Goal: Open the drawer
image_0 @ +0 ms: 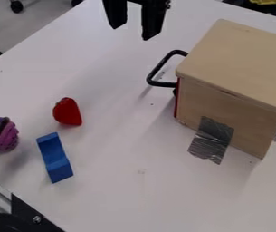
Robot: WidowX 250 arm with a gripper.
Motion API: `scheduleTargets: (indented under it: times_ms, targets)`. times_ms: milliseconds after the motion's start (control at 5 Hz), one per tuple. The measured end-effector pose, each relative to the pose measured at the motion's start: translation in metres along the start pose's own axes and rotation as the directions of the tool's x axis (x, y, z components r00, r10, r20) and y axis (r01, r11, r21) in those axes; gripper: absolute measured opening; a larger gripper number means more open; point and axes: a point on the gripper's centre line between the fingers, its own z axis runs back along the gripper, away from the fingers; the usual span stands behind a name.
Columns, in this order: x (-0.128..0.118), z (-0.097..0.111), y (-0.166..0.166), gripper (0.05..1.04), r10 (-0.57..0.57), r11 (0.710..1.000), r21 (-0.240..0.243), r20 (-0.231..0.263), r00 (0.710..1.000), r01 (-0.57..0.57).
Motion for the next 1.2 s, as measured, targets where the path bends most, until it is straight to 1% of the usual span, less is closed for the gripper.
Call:
scheduleTargets:
  times_ms: [200, 400, 600, 800, 1000, 1200]
  targets:
    - [0.000, -0.008, 0.000, 1.000, 0.000, 1.000, -0.007, -0.025, 1.000, 0.000]
    - [0.005, -0.022, 0.006, 1.000, 0.027, 1.000, -0.011, -0.079, 0.997, -0.028]
    - [0.016, -0.034, 0.017, 1.000, 0.050, 0.999, -0.008, -0.109, 0.993, -0.051]
    - [0.022, -0.045, 0.024, 1.000, 0.069, 0.998, 0.022, -0.100, 0.993, -0.067]
    - [0.027, -0.054, 0.028, 1.000, 0.092, 0.995, 0.053, -0.044, 0.995, -0.089]
    - [0.018, -0.079, 0.028, 1.000, 0.106, 0.992, 0.068, -0.034, 0.994, -0.103]
